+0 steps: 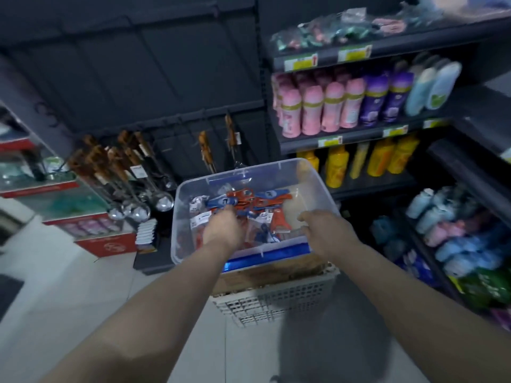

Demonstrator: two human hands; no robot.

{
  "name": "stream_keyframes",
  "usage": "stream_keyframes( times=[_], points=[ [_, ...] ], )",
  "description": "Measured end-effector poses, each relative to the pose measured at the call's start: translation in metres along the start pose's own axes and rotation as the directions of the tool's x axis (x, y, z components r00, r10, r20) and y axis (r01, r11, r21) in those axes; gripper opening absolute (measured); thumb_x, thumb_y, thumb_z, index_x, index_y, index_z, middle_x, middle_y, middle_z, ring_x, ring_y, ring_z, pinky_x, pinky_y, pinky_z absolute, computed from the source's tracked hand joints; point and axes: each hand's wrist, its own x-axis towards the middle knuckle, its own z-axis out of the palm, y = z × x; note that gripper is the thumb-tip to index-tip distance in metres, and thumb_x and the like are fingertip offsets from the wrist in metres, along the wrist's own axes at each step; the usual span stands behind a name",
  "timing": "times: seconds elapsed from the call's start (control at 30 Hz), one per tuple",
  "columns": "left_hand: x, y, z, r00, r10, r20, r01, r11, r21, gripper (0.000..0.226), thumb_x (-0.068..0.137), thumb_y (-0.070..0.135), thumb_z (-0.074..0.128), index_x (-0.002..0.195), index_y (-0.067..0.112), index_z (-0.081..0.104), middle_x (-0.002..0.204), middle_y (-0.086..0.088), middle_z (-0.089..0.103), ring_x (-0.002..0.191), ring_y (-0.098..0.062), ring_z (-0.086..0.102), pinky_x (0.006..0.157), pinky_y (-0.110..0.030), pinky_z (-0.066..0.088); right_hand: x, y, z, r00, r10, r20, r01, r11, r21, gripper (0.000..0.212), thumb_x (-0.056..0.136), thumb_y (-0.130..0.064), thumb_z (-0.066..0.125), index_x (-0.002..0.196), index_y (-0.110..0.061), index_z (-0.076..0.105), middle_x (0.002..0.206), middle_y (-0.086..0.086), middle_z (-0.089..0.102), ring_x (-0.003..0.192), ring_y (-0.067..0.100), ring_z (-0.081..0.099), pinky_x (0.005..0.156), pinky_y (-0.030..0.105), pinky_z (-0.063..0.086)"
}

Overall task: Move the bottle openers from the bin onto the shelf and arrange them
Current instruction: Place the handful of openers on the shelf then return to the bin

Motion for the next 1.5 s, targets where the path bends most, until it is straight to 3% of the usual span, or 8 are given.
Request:
stream_keyframes(
  times=[0.27, 0.53, 0.67, 0.83, 0.97, 1.1, 1.3, 1.5],
  points=[
    [0.041, -0.036, 0.007, 0.969, -0.192, 0.155, 0.175, 0.978, 0.115, 0.027, 0.094, 0.012, 0.048, 0.116, 0.001, 0.058, 0.120, -0.018, 0.060, 0.111, -0.032, 0.059, 0.094, -0.039, 0.050, 0.075, -0.012, 0.037, 0.978, -0.060, 0.198, 0.058, 0.998, 0.016, 0.010, 0.095, -0.023, 0.049, 0.098, -0.020, 0.058, 0.098, 0.004, 0.064, 0.088, 0.022, 0.060, 0.071, 0.026, 0.044],
    [0.085, -0.038, 0.029, 0.930, -0.330, 0.160, 0.332, 0.943, 0.012, 0.037, 0.091, 0.016, 0.052, 0.125, 0.002, 0.049, 0.124, -0.019, 0.057, 0.113, -0.032, 0.056, 0.095, -0.037, 0.047, 0.162, -0.008, 0.053, 0.955, -0.150, 0.256, 0.151, 0.988, 0.017, 0.033, 0.087, -0.012, 0.052, 0.118, -0.018, 0.061, 0.114, 0.008, 0.065, 0.102, 0.028, 0.062, 0.089, 0.035, 0.051],
    [0.098, -0.041, 0.041, 0.936, -0.336, 0.106, 0.339, 0.941, -0.006, 0.046, 0.086, 0.016, 0.058, 0.131, 0.009, 0.050, 0.127, -0.015, 0.055, 0.113, -0.032, 0.056, 0.099, -0.044, 0.047, 0.204, -0.010, 0.074, 0.931, -0.153, 0.332, 0.150, 0.988, 0.035, 0.043, 0.090, -0.007, 0.047, 0.133, -0.011, 0.047, 0.132, 0.013, 0.052, 0.120, 0.030, 0.051, 0.099, 0.037, 0.043],
    [0.108, -0.042, 0.050, 0.954, -0.290, 0.080, 0.292, 0.956, -0.011, 0.042, 0.087, 0.012, 0.052, 0.129, 0.009, 0.052, 0.125, -0.013, 0.057, 0.113, -0.030, 0.054, 0.098, -0.043, 0.046, 0.237, -0.012, 0.098, 0.910, -0.104, 0.400, 0.112, 0.994, 0.002, 0.057, 0.095, -0.022, 0.051, 0.146, -0.011, 0.027, 0.150, 0.013, 0.030, 0.138, 0.031, 0.030, 0.109, 0.042, 0.030],
    [0.121, -0.040, 0.051, 0.964, -0.252, 0.089, 0.254, 0.967, -0.013, 0.042, 0.089, 0.009, 0.049, 0.131, 0.010, 0.053, 0.129, -0.010, 0.054, 0.116, -0.028, 0.052, 0.095, -0.037, 0.044, 0.243, -0.009, 0.108, 0.913, -0.088, 0.398, 0.119, 0.992, -0.052, 0.083, 0.083, -0.049, 0.065, 0.145, -0.009, 0.028, 0.139, 0.014, 0.040, 0.127, 0.031, 0.037, 0.106, 0.041, 0.034],
    [0.138, -0.037, 0.055, 0.972, -0.201, 0.122, 0.205, 0.978, -0.020, 0.037, 0.088, 0.007, 0.050, 0.123, 0.011, 0.058, 0.124, -0.011, 0.055, 0.114, -0.027, 0.053, 0.092, -0.036, 0.045, 0.241, -0.007, 0.111, 0.883, -0.113, 0.455, 0.136, 0.991, -0.018, 0.084, 0.079, -0.061, 0.063, 0.142, -0.013, 0.035, 0.136, 0.012, 0.041, 0.127, 0.030, 0.038, 0.103, 0.042, 0.037],
    [0.161, -0.033, 0.063, 0.971, -0.151, 0.185, 0.155, 0.988, -0.008, 0.035, 0.088, 0.005, 0.047, 0.118, 0.013, 0.061, 0.111, -0.011, 0.063, 0.108, -0.027, 0.055, 0.083, -0.036, 0.049, 0.237, 0.015, 0.111, 0.913, -0.093, 0.396, 0.001, 0.974, 0.225, 0.048, 0.094, -0.016, 0.054, 0.140, -0.009, 0.043, 0.135, 0.017, 0.040, 0.118, 0.035, 0.046, 0.099, 0.036, 0.038],
    [0.166, -0.034, 0.069, 0.968, -0.156, 0.194, 0.140, 0.986, 0.095, 0.036, 0.086, 0.004, 0.049, 0.120, 0.015, 0.057, 0.111, -0.010, 0.062, 0.105, -0.027, 0.057, 0.083, -0.040, 0.052, 0.227, -0.003, 0.104, 0.874, -0.112, 0.473, -0.044, 0.951, 0.305, 0.042, 0.073, -0.032, 0.080, 0.098, -0.007, 0.057, 0.092, 0.008, 0.060, 0.087, 0.028, 0.060, 0.069, 0.033, 0.046]
  ],
)
